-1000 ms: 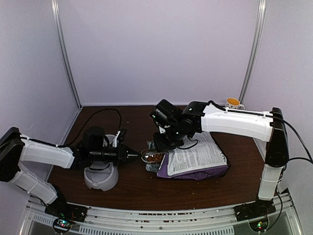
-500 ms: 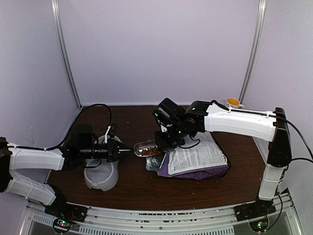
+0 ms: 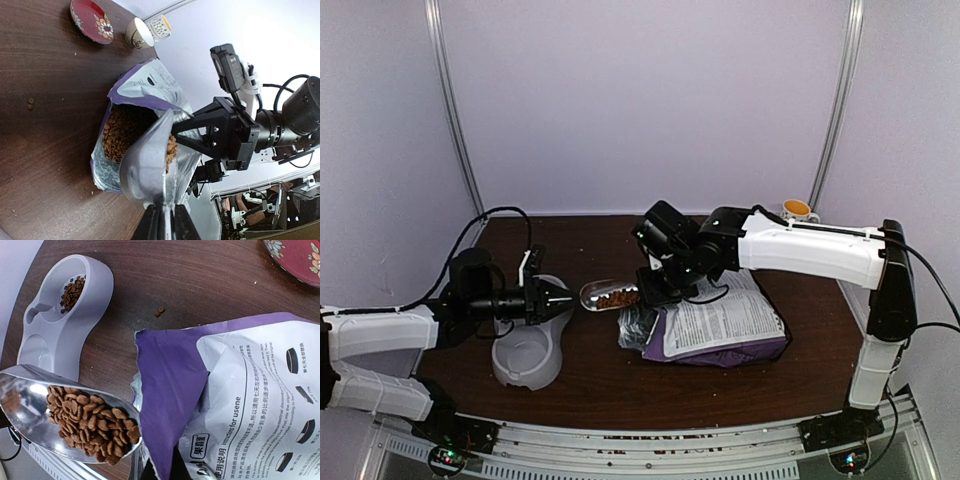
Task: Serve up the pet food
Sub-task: Collect the pet food from the pet food bag, then place the pet food in the pet food bowl.
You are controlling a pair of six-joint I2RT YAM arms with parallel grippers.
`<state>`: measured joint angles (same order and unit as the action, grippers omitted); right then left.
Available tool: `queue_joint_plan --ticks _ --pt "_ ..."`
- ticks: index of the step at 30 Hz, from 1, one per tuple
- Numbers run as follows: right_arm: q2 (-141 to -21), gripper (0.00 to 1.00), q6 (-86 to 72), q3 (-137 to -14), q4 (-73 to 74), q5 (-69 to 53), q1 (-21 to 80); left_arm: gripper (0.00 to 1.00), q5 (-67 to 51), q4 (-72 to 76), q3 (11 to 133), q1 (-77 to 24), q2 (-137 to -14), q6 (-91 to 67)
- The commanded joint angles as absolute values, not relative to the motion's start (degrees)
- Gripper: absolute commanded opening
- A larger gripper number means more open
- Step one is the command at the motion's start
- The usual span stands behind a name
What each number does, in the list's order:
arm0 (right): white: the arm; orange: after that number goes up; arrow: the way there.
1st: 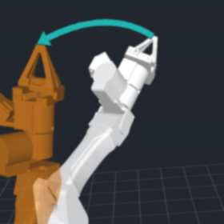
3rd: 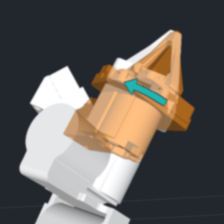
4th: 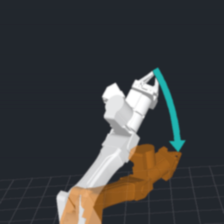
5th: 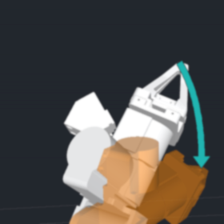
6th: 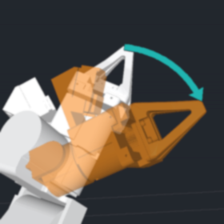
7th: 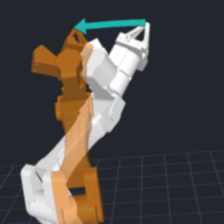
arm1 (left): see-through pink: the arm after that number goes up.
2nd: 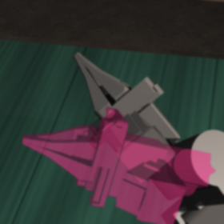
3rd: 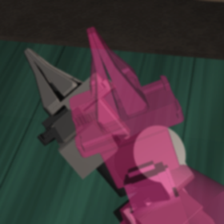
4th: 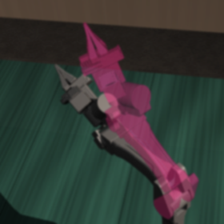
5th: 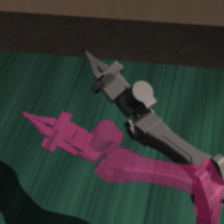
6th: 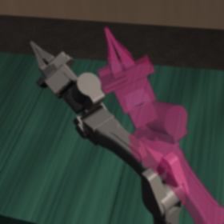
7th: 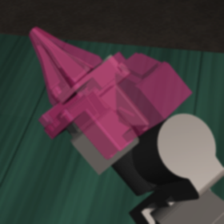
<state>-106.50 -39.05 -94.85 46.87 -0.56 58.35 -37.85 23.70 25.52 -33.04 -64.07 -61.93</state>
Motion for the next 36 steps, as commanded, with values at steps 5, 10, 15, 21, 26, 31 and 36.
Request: queue_joint_plan --ticks 5,10,15,21,26,31,36 --pt "-103.69 0.00 -39.85 -94.41 44.76 0.46 57.58 0.00 -41.83 27.34 23.53 -29.79 -61.80 -62.94" --pt "-103.80 0.00 -39.83 -94.42 44.74 0.35 57.63 0.00 -43.46 28.04 22.41 -27.10 -59.85 -64.46" --pt "-103.92 0.00 -39.74 -94.57 44.72 0.08 57.60 0.00 -45.40 26.06 21.47 -23.04 -57.06 -64.12" --pt "-104.13 0.00 -39.77 -94.57 44.64 -0.09 57.62 0.00 -48.60 21.52 20.75 -16.92 -54.07 -62.15" --pt "-104.30 0.00 -39.59 -94.68 44.64 -0.18 57.50 0.00 -51.39 19.84 20.48 -11.63 -52.66 -61.12" --pt "-104.42 0.00 -39.51 -94.58 44.73 -0.18 57.45 0.00 -53.75 17.40 20.56 -6.94 -51.74 -59.67" --pt "-104.52 0.00 -39.39 -94.46 44.73 -0.26 57.31 0.00 -55.83 14.77 20.25 -1.42 -50.45 -58.23"
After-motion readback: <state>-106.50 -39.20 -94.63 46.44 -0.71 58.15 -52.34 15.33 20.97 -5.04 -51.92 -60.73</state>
